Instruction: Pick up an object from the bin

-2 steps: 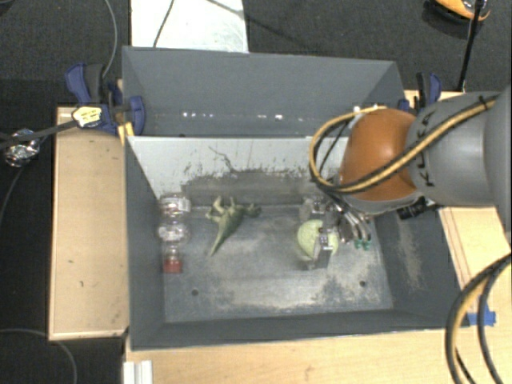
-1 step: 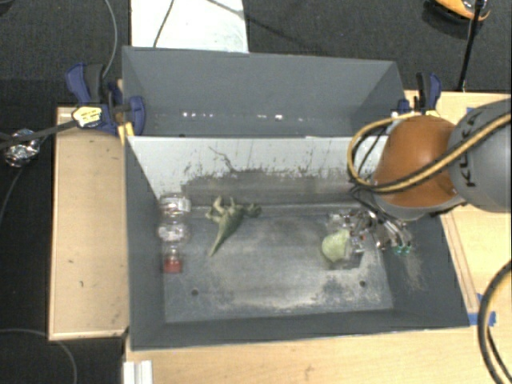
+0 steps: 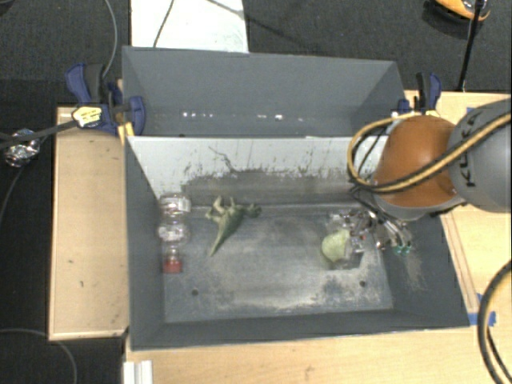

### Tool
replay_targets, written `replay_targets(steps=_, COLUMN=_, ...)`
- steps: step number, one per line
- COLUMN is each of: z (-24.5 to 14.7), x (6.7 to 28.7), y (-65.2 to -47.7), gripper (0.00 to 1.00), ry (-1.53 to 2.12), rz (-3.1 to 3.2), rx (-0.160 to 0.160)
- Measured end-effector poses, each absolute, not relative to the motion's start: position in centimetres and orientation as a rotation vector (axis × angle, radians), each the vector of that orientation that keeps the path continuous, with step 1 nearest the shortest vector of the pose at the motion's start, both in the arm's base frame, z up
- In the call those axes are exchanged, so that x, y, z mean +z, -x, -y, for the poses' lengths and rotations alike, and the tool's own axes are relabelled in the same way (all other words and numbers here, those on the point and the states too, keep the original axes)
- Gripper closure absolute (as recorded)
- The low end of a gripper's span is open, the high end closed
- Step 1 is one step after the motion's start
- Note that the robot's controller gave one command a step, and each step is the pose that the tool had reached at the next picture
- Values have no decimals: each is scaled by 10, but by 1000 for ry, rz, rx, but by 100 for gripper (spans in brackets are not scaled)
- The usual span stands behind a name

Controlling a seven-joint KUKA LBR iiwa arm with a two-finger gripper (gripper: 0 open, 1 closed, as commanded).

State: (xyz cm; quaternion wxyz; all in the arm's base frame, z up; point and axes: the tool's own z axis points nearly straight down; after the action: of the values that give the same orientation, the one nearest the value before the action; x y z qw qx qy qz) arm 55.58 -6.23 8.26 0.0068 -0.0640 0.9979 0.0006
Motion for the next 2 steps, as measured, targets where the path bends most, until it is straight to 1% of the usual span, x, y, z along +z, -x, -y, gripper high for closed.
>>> replay_targets(steps=1, z=60, x=184, y=-544, gripper=100, ry=259, rz=-3115, rx=2)
replay_targets(steps=2, z=60, x=184, y=-544, gripper=100, ry=257, rz=-3115, rx=2)
